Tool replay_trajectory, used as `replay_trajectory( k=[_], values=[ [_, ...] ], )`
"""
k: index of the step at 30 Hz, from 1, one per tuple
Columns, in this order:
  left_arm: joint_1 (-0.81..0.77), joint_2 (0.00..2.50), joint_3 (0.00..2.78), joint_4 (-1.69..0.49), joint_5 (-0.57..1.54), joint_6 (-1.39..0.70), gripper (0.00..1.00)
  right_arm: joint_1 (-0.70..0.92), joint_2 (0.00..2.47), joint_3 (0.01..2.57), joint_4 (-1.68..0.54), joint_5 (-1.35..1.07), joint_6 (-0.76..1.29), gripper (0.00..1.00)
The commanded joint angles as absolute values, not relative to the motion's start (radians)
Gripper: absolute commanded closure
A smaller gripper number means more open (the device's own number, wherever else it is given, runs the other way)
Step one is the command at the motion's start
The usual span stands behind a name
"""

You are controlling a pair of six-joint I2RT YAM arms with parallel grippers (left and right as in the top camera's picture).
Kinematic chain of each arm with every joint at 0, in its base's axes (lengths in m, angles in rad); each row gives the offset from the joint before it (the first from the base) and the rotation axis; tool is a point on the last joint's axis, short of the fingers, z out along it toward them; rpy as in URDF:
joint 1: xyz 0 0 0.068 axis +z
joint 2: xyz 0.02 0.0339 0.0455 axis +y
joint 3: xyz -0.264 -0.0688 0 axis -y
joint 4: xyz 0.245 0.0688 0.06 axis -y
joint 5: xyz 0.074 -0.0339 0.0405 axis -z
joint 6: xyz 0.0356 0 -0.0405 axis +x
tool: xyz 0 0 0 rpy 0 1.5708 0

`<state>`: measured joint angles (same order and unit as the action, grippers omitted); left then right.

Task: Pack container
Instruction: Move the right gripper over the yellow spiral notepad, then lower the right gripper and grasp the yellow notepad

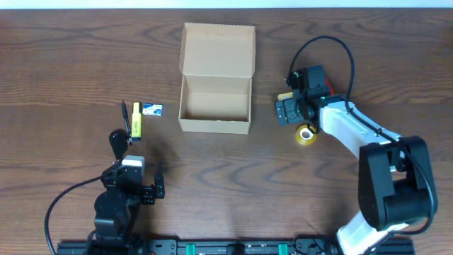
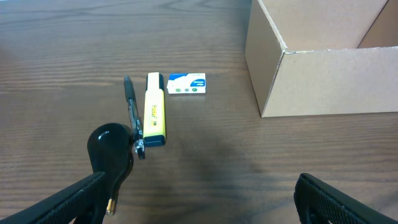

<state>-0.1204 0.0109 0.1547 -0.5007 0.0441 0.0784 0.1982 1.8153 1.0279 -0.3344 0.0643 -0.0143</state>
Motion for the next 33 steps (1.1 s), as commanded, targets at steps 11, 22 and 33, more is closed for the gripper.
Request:
replay_trajectory(
  k=[11,22,33],
  values=[
    [-0.117,0.004,0.139,-0.5,0.026,0.082,0.05,0.176,1.837,1.049,-0.278,0.019,-0.009,0.01],
    [-0.117,0.004,0.139,-0.5,0.026,0.082,0.05,0.175,1.877,1.049,-0.263,0.022,-0.023,0.01],
    [-0.117,0.004,0.139,-0.5,0.026,0.082,0.05,0.176,1.916,1.049,-0.212,0.022,-0.013,0.01]
  ],
)
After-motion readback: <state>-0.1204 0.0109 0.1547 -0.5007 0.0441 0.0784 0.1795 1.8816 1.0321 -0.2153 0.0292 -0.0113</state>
